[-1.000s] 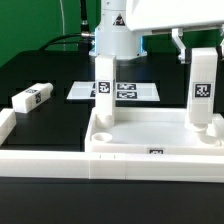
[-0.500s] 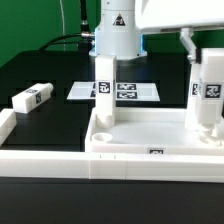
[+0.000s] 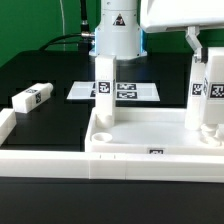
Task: Assemble desk
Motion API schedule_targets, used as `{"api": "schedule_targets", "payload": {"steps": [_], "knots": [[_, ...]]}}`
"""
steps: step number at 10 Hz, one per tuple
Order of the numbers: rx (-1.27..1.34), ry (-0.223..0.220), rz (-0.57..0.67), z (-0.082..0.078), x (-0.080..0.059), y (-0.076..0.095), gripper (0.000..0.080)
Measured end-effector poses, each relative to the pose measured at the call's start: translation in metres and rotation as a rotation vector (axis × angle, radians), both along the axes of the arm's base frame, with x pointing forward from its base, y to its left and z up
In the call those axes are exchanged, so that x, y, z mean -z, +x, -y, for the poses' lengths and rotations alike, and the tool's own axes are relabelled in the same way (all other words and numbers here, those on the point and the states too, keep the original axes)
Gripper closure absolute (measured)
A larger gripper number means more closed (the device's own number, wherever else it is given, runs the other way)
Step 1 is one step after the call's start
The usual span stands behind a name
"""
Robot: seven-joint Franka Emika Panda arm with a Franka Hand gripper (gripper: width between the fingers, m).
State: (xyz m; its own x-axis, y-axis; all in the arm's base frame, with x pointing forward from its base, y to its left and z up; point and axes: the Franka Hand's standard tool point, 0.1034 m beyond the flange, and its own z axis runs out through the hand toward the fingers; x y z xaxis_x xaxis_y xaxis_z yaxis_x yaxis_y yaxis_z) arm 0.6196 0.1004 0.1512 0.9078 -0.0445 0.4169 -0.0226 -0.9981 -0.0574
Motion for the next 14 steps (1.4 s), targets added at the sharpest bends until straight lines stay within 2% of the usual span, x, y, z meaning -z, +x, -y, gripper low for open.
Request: {"api": "schedule_targets", "payload": {"steps": [1, 2, 3, 6, 10, 14], "knots": [[-0.05, -0.024, 0.015, -0.007, 0.0, -0.001, 0.0511], [-0.109, -0.053, 0.002, -0.021, 0.0, -0.003, 0.0511], [-0.117, -0.06, 0.003, -0.021, 0.0, -0.003, 0.0511], [-0.114, -0.06, 0.005, -0.019, 0.001, -0.003, 0.0511], [-0.107, -0.073, 0.034, -0.002, 0.005, -0.001, 0.0511], [-0.064, -0.047, 0.035, 0.0, 0.006, -0.002, 0.0511]]}}
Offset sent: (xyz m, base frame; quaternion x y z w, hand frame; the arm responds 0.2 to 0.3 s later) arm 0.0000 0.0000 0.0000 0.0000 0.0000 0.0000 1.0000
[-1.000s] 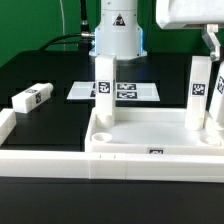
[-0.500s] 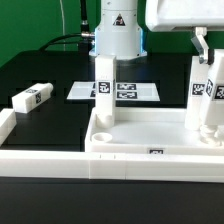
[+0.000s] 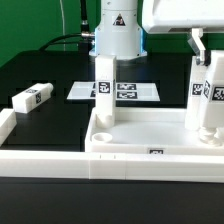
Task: Assemble desk
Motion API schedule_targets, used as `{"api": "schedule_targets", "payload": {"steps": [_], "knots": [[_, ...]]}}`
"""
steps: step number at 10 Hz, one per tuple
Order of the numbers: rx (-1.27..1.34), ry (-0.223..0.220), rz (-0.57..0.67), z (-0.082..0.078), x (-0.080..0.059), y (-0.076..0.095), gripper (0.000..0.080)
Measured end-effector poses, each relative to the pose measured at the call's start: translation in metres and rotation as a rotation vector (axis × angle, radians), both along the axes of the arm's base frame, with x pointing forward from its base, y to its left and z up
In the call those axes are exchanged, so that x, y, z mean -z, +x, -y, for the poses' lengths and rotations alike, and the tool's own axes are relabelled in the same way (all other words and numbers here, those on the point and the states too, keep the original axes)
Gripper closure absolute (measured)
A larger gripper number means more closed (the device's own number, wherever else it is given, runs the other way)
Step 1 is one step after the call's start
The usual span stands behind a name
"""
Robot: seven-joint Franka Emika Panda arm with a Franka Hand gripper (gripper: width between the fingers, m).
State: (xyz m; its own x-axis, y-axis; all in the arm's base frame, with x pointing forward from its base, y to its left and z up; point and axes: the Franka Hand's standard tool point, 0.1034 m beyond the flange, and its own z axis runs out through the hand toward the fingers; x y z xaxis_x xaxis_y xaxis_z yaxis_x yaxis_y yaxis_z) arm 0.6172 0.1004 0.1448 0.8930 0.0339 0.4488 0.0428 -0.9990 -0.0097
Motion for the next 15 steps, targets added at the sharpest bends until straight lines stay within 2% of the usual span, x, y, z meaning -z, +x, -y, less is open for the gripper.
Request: {"api": "schedule_targets", "payload": {"steps": [6, 10, 15], "knots": [[-0.017, -0.002, -0.009, -0.011, 0.007, -0.008, 0.0511], [-0.017, -0.003, -0.006, -0.011, 0.008, -0.006, 0.0511], [-0.019, -0.013, 0.002, -0.01, 0.02, -0.006, 0.0511]]}}
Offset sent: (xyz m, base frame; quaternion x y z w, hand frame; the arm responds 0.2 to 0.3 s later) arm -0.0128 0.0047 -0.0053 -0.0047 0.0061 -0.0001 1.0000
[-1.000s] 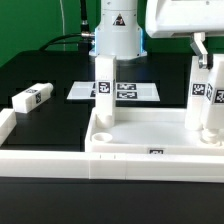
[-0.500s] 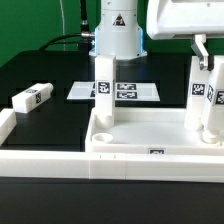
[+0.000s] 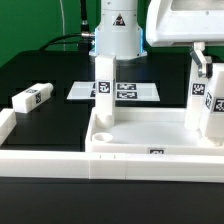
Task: Assemble desk
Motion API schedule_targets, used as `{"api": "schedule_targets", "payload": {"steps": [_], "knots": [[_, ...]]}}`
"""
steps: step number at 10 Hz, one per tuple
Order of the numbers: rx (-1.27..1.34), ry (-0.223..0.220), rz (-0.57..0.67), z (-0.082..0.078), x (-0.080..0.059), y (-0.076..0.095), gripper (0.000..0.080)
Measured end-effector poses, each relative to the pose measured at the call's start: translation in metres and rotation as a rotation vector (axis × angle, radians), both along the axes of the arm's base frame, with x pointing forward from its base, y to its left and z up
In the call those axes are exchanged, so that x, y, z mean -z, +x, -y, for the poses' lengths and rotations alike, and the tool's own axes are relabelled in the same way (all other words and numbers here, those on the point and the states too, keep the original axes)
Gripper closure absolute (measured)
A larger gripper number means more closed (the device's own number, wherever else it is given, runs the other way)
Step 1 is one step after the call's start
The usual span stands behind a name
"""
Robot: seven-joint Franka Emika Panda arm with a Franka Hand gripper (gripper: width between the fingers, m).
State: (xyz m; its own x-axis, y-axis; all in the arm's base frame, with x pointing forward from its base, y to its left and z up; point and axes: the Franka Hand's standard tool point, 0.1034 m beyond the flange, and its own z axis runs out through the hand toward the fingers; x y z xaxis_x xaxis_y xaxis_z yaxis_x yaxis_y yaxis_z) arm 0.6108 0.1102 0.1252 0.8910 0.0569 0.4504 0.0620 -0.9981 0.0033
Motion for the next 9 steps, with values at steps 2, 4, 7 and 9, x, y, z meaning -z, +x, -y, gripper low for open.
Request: {"api": "schedule_targets", "payload": {"steps": [2, 4, 7, 9], "knots": [[-0.004, -0.006, 0.017, -0.0004, 0.0057, -0.0008, 0.0511], [-0.004, -0.006, 0.027, -0.0002, 0.0057, -0.0008, 0.0511], [-0.005, -0.007, 0.026, -0.0001, 0.0062, -0.0009, 0.0192], [-0.013, -0.016, 0.028, 0.0046, 0.0052, 0.0008, 0.0161]]}}
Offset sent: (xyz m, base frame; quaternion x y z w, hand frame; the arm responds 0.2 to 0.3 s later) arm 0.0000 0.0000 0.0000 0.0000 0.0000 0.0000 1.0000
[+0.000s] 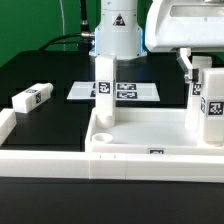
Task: Assemble desk
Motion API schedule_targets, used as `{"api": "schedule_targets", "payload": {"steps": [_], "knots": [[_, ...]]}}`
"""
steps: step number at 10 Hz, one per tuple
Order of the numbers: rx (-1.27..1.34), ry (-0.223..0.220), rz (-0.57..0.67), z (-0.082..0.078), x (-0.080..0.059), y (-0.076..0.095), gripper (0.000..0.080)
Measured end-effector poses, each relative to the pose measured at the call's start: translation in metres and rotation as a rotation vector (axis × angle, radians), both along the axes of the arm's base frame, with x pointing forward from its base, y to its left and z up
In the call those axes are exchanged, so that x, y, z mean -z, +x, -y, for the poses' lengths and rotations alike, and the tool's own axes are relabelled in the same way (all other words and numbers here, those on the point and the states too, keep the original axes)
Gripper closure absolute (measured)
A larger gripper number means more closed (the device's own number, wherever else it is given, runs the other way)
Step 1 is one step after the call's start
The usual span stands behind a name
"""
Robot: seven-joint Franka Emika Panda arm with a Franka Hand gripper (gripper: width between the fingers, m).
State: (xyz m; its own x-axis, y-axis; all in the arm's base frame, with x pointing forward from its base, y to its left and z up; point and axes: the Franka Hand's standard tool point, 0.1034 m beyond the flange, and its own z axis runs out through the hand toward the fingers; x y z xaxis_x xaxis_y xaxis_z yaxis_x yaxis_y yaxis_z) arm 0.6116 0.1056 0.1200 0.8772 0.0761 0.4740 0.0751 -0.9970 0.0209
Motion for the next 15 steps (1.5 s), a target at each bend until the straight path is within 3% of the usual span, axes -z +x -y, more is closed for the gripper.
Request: {"api": "schedule_targets", "payload": {"steps": [2, 5, 8, 10, 15], "knots": [[0.002, 0.0, 0.002, 0.003, -0.003, 0.001, 0.0153], [-0.003, 0.011, -0.014, 0.003, -0.023, 0.002, 0.0151], [-0.003, 0.013, -0.038, 0.002, -0.023, 0.0, 0.0151], [-0.004, 0.015, -0.175, 0.001, -0.017, -0.005, 0.0151], [-0.005, 0.014, -0.471, -0.004, -0.018, -0.004, 0.0151]]}}
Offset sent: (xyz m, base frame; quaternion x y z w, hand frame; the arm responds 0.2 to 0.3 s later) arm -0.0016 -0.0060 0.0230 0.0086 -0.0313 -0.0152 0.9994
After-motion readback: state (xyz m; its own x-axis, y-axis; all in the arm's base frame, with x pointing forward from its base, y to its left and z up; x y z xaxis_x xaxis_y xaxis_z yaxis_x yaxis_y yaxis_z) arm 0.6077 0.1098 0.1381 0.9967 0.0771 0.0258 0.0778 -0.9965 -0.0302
